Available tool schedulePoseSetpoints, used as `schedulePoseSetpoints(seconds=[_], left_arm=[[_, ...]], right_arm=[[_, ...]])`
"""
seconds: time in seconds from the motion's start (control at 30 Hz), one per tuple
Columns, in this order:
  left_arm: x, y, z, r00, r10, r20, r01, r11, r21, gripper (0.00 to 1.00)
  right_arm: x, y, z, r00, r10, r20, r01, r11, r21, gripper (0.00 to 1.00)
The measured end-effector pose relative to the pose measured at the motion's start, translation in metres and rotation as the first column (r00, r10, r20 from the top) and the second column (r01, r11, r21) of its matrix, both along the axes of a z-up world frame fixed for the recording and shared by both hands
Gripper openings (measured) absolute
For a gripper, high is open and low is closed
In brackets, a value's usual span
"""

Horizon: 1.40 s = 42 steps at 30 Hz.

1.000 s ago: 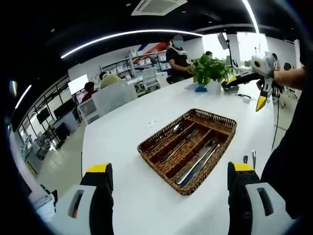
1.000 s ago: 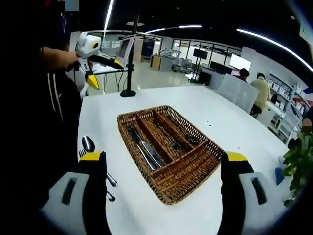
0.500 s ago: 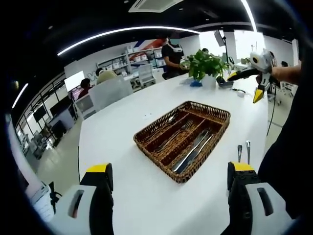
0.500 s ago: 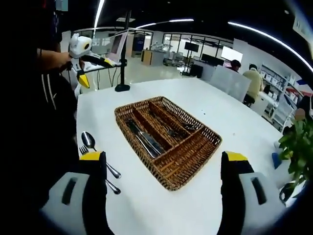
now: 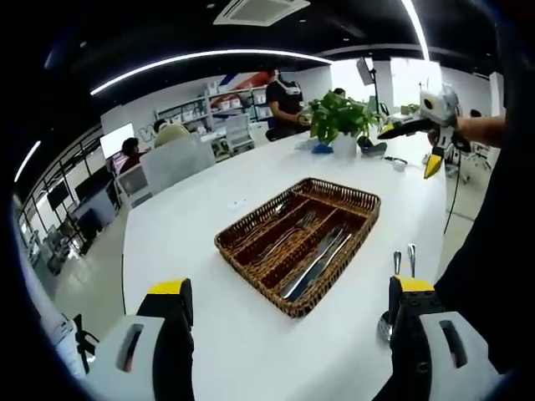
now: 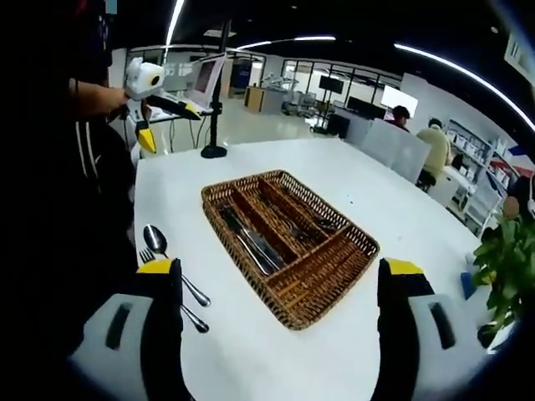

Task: Arrange the knives, forks, and spoons in their matching storage slots by inserting each utensil handle-first until every utensil is classified and aligned in the correct compartment

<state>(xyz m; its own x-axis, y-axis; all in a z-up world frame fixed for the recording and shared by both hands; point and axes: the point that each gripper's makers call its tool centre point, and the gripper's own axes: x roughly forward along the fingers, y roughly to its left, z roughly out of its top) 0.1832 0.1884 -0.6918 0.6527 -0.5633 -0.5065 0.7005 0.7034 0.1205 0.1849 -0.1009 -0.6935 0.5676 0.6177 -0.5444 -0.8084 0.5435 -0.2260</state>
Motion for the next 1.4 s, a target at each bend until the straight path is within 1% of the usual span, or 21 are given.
schedulePoseSetpoints(seconds=[0.17, 0.23, 0.3, 0.37, 0.53, 0.63, 0.73, 0.83, 0.9, 1.07, 1.2, 1.23, 1.27, 1.3, 1.33, 1.37, 1.4], left_arm=[[-0.002, 0.002, 0.003, 1.0, 0.011, 0.009, -0.011, 1.0, 0.002, 0.99], [-0.006, 0.002, 0.004, 1.0, 0.007, 0.008, -0.007, 1.0, 0.0, 0.99], [-0.008, 0.002, 0.003, 1.0, 0.009, 0.013, -0.009, 1.0, 0.006, 0.99], [-0.009, 0.003, 0.003, 1.0, 0.014, 0.013, -0.014, 1.0, -0.001, 0.99], [-0.013, 0.003, 0.0, 1.0, 0.021, 0.009, -0.021, 1.0, -0.006, 0.99], [-0.015, 0.005, -0.004, 1.0, 0.029, 0.001, -0.029, 1.0, -0.006, 0.99], [-0.015, 0.005, -0.004, 0.999, 0.035, 0.003, -0.035, 0.999, -0.007, 0.99], [-0.014, 0.007, -0.001, 0.999, 0.045, 0.01, -0.045, 0.999, -0.009, 0.99], [-0.014, 0.009, 0.0, 0.999, 0.049, 0.013, -0.049, 0.999, -0.007, 0.99], [-0.012, 0.016, -0.001, 0.998, 0.066, 0.015, -0.066, 0.998, -0.004, 0.99], [-0.014, 0.015, -0.003, 0.998, 0.055, 0.005, -0.055, 0.998, -0.001, 0.99], [-0.014, 0.015, -0.004, 0.999, 0.048, 0.004, -0.048, 0.999, 0.002, 0.99], [-0.014, 0.015, -0.004, 0.999, 0.046, 0.004, -0.046, 0.999, 0.002, 0.99], [-0.014, 0.016, -0.005, 0.999, 0.045, 0.005, -0.045, 0.999, 0.003, 0.99], [-0.014, 0.017, -0.005, 0.999, 0.046, 0.004, -0.046, 0.999, 0.005, 0.99], [-0.014, 0.019, -0.006, 0.999, 0.052, 0.004, -0.052, 0.999, 0.003, 0.99], [-0.014, 0.02, -0.006, 0.998, 0.056, 0.004, -0.056, 0.998, -0.001, 0.99]], right_arm=[[-0.008, 0.019, -0.004, 0.998, 0.067, -0.005, -0.067, 0.998, -0.023, 1.0], [-0.013, 0.028, -0.006, 0.994, 0.104, -0.022, -0.104, 0.994, -0.029, 1.0], [-0.015, 0.034, -0.007, 0.992, 0.127, -0.016, -0.128, 0.99, -0.054, 1.0], [-0.016, 0.04, -0.009, 0.988, 0.155, -0.018, -0.156, 0.985, -0.07, 1.0], [-0.018, 0.054, -0.01, 0.979, 0.2, -0.023, -0.202, 0.976, -0.082, 0.99], [-0.019, 0.06, -0.015, 0.975, 0.219, -0.029, -0.22, 0.971, -0.095, 0.97], [-0.024, 0.071, -0.024, 0.965, 0.26, -0.04, -0.263, 0.96, -0.097, 0.95], [-0.025, 0.078, -0.032, 0.959, 0.281, -0.045, -0.284, 0.952, -0.117, 0.91], [-0.027, 0.084, -0.035, 0.951, 0.303, -0.057, -0.307, 0.946, -0.105, 0.91], [-0.027, 0.094, -0.044, 0.94, 0.331, -0.08, -0.338, 0.935, -0.106, 0.91], [-0.03, 0.103, -0.05, 0.923, 0.371, -0.101, -0.381, 0.917, -0.115, 0.89], [-0.03, 0.107, -0.051, 0.921, 0.378, -0.095, -0.387, 0.915, -0.113, 0.85], [-0.028, 0.115, -0.047, 0.905, 0.424, -0.034, -0.425, 0.899, -0.103, 0.8], [-0.031, 0.119, -0.048, 0.893, 0.449, -0.017, -0.449, 0.888, -0.105, 0.76], [-0.034, 0.119, -0.052, 0.889, 0.457, -0.034, -0.458, 0.882, -0.111, 0.75], [-0.033, 0.119, -0.061, 0.898, 0.434, -0.072, -0.44, 0.889, -0.123, 0.76], [-0.032, 0.12, -0.065, 0.9, 0.427, -0.082, -0.434, 0.892, -0.123, 0.77]])
